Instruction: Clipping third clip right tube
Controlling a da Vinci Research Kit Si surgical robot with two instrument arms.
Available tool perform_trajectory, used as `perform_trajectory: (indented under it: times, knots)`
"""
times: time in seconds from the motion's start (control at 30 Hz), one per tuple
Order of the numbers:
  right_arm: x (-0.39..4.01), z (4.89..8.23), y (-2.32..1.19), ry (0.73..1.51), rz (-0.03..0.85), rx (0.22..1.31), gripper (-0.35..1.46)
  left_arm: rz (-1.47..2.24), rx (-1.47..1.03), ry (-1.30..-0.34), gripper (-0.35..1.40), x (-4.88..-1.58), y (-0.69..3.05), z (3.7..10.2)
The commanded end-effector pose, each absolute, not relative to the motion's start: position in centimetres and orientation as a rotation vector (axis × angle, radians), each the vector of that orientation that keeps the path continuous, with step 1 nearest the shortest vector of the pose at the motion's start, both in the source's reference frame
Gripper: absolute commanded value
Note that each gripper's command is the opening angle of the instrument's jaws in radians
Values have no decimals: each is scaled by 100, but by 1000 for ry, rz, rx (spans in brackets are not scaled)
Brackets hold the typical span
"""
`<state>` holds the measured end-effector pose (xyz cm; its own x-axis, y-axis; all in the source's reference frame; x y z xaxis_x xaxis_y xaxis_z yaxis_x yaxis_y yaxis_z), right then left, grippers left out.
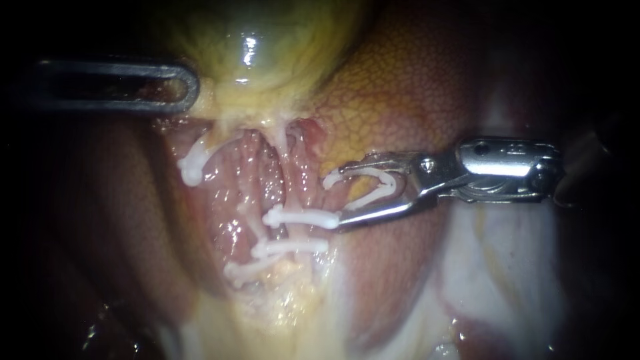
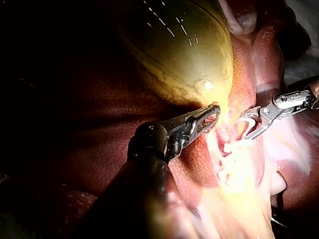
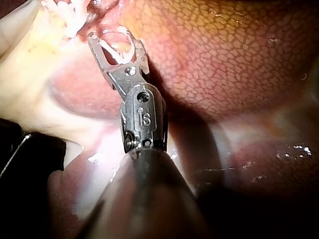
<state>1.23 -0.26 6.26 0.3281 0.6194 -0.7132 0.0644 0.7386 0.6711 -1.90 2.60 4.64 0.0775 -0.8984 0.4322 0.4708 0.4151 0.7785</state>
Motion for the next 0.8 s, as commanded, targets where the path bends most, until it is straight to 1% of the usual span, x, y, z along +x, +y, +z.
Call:
perform_trajectory:
  times: [0.03,0.23,0.37,0.5,0.8]
  knots:
    - [123,626,-26,1200,402,679,45,-1094,507,-1047,-35,-190,260,464]
    - [122,623,-28,1200,400,681,45,-1094,507,-1047,-35,-190,260,464]
    - [119,615,-31,1201,397,686,45,-1093,508,-1047,-35,-190,260,464]
    - [112,599,-34,1196,419,715,45,-1093,508,-1047,-35,-189,260,464]
    - [98,556,-28,1195,427,746,45,-1093,508,-1047,-35,-189,260,465]
